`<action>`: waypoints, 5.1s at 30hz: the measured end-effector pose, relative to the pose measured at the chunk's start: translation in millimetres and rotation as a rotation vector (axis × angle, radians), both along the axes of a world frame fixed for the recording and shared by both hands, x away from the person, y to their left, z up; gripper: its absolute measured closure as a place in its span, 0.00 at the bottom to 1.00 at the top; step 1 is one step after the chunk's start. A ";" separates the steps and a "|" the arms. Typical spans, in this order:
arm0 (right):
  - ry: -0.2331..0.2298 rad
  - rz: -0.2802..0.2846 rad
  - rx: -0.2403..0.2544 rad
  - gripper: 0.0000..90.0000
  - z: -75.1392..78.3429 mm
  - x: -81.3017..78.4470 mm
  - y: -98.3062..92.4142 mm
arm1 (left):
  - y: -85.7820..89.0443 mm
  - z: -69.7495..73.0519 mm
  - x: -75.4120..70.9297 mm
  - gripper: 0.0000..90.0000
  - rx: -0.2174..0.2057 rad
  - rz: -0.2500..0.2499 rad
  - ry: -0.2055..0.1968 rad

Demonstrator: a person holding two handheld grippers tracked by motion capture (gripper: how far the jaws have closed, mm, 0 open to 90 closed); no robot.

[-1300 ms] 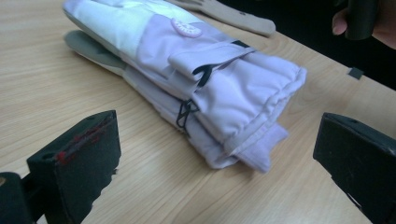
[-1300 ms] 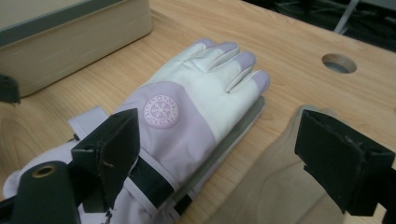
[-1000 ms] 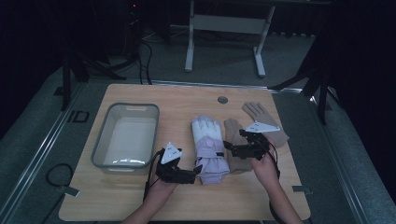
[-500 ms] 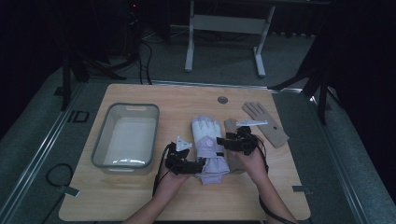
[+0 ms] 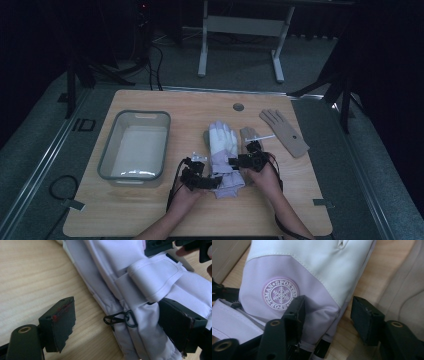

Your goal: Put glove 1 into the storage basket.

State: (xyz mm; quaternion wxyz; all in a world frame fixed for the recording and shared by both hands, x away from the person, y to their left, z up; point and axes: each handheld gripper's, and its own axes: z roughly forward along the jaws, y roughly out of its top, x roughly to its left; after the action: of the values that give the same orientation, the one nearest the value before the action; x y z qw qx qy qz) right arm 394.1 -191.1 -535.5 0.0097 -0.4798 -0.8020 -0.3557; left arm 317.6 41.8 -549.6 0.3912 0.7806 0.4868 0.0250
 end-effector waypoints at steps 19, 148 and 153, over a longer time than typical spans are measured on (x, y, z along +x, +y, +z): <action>-0.043 -0.008 -0.028 0.89 7.7 -7.2 7.3 | 1.3 4.6 -1.9 0.82 -0.073 -0.051 0.001; -0.054 0.267 -0.160 0.89 42.6 24.1 291.9 | 247.0 68.4 -5.9 0.54 0.075 0.126 -0.020; -0.070 0.284 -0.147 0.70 44.4 24.7 291.2 | 245.5 73.6 -8.1 0.57 0.077 0.167 -0.066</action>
State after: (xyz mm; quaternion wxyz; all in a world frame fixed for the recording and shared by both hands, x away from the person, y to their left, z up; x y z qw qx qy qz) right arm 418.8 100.1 -491.1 -0.0035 -0.3482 -0.8856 -0.3075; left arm 309.6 287.3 -476.0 0.3732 0.7506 0.5357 0.1017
